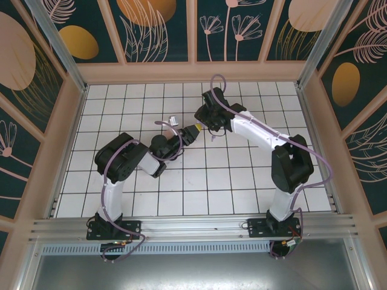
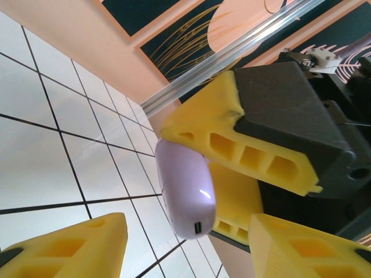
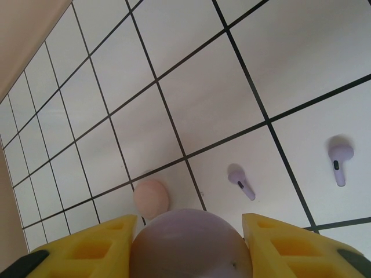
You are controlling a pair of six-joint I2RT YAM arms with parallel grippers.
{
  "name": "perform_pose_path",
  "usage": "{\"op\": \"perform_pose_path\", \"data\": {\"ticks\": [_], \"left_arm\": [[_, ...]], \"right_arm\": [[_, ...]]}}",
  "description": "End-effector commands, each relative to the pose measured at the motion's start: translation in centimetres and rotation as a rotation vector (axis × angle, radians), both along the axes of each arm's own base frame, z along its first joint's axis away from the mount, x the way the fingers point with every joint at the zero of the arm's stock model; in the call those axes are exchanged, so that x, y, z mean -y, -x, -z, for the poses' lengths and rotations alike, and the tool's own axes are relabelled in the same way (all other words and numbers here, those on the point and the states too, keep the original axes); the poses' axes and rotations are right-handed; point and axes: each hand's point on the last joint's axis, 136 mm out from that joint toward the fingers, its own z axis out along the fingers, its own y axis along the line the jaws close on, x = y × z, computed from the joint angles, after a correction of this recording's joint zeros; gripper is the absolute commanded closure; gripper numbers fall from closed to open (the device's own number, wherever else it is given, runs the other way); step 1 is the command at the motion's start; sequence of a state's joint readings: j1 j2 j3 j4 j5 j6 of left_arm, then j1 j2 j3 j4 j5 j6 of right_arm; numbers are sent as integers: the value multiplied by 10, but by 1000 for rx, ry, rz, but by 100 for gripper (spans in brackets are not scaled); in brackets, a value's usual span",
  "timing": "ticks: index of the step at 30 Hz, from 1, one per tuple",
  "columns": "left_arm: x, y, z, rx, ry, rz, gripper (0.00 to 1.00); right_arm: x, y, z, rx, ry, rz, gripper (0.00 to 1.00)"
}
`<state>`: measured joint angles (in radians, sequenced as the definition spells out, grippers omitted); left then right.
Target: Insert the wireless bluetooth earbuds into the charging case
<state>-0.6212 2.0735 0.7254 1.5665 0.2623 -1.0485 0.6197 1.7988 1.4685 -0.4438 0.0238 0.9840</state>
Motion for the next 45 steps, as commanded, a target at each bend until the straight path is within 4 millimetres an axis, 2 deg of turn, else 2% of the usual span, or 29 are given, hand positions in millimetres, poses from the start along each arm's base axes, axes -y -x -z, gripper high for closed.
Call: {"op": "perform_pose_path", "data": {"ticks": [1,9,12,22,24,26,28,32,34,36,37,39,42,45], "left_arm": [[4,-4,-10,54,18,-6,43],[9,-12,-11,63,11,-12,49],[10,-12,-9,61,13,-9,60],[8,-13,-8,62,29,-13,79],[9,-12,-8,64,32,-10,83],[9,-10,-10,68,35,-1,89],[9,-8,-12,67,37,8,94],[9,3,-21,73,11,49,100],[10,10,-24,75,-22,88,100],[11,16,-27,73,-66,137,100],[11,20,-30,84,-90,165,100],[9,26,-30,83,-142,226,100],[6,34,-29,93,-220,331,100],[-2,41,-29,97,-278,416,100]], "right_arm": [[-6,3,-22,38,-44,-4,65],[-8,6,-21,35,-43,-11,66],[-8,5,-22,39,-44,-11,66],[-10,4,-24,46,-50,-12,65],[-10,4,-26,53,-56,-12,60],[-9,2,-33,67,-60,-8,43],[0,-3,-46,99,-56,22,31],[33,-4,-80,205,-63,76,27],[48,1,-90,252,-65,67,27],[56,13,-88,276,-51,31,27],[70,11,-86,295,-43,31,27],[81,19,-80,331,-28,-8,27],[80,35,-76,437,-8,-150,27],[68,59,-81,567,2,-342,27]]}}
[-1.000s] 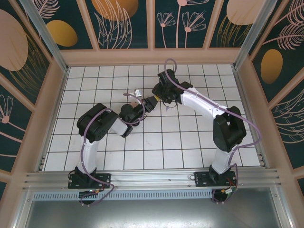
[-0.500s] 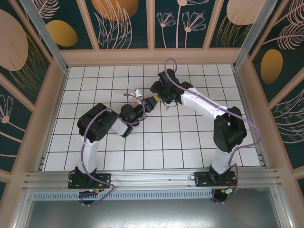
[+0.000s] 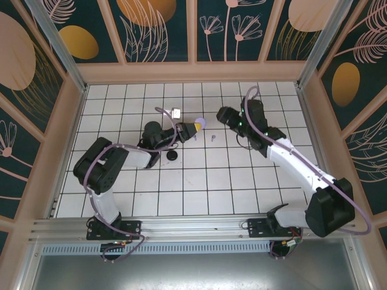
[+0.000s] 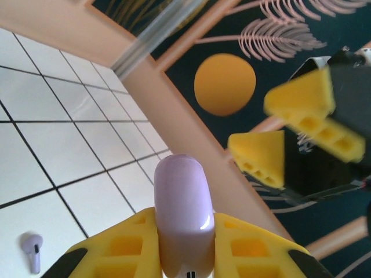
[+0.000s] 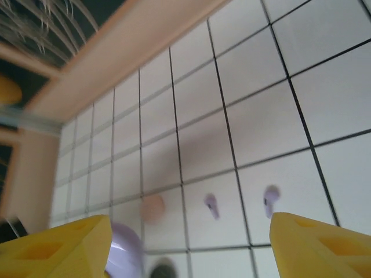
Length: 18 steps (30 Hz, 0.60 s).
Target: Insert the wireless bluetooth earbuds into the charging case
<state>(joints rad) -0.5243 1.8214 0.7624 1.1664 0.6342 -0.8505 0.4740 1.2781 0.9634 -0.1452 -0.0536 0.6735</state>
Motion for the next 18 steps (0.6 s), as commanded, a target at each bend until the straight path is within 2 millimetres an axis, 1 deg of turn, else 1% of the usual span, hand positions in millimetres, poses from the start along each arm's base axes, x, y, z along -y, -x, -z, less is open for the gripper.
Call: {"op": "perform_pose_path", "data": {"ticks": [1,4,6,7,8,12,18], "left_arm": [[-1,21,10,1,-120,182,100],[-1,30,11,13,-186,248,100],[0,34,13,17,-214,280,100],[-1,39,-1,47,-207,298,100],[0,41,-2,50,-208,313,100],[1,47,-12,65,-204,356,100],[2,48,-24,88,-192,367,100]], "right_arm": [[-24,22,-24,243,38,-280,27],[-32,41,-24,309,35,-399,27],[-38,47,-24,323,28,-452,27],[-42,49,-24,328,17,-482,28],[-46,51,-25,332,6,-504,28],[-54,48,-23,333,-10,-533,28],[-68,41,-13,306,-10,-553,29]]}}
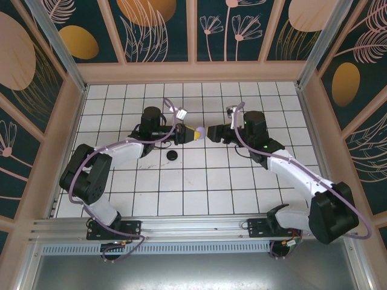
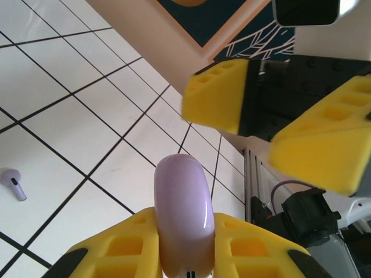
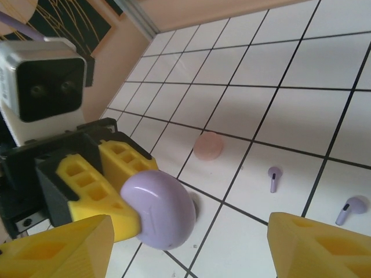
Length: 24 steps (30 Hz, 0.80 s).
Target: Insert the wireless bluetooth earbuds into the charging case
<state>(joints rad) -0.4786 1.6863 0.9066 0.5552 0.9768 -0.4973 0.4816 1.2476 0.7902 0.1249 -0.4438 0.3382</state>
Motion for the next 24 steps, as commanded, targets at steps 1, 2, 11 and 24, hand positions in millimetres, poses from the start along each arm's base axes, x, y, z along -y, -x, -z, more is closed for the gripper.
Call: {"op": "perform_pose_path", "data": {"ticks": [1,2,11,24], "left_arm": [[2,7,-21,52,22,50,100],[2,8,-21,52,23,51,100],[0,13,-35,80,49,60,100],[-5,19,-57,140,83,39,100]], "right_arm": [[-16,-3,-15,61,-20,-53,29],[-17,-4,-14,60,-17,-53,30],[-15,-20,12,10,28,3,34],[15,-18,43,-68,41,84,40]]}}
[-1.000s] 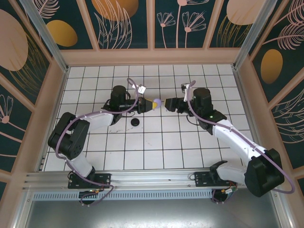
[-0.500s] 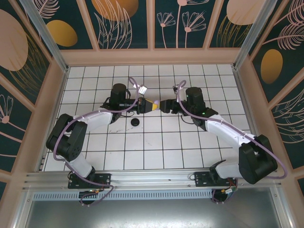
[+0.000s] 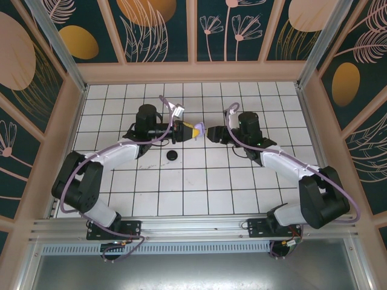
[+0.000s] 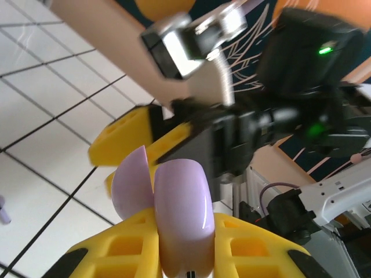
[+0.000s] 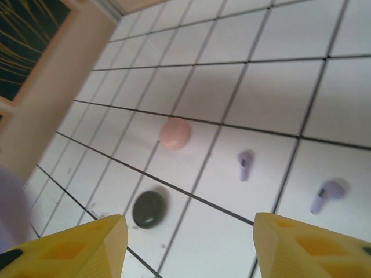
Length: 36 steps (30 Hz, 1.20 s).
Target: Insert the wireless bluetooth earbuds into the charging case
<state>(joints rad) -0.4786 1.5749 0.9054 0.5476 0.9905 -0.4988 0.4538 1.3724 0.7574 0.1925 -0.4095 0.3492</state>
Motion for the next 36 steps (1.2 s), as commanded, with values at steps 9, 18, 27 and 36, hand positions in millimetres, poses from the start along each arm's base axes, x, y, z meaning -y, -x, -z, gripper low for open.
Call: {"op": "perform_pose_path", "data": {"ticks": [9,18,27,36], "left_arm": [[-3,13,-26,123,135,28,100],[-8,16,-45,132,288,10,100],[-9,11,-51,93,373,0,100],[-7,5,-44,65,370,-5,100]], "right_arm": [[8,41,-63,111,-230,-28,42],[4,41,-111,179,-423,-26,47],[-16,39,-122,187,-439,-84,54],[-28,33,-124,185,-421,-101,57]]}}
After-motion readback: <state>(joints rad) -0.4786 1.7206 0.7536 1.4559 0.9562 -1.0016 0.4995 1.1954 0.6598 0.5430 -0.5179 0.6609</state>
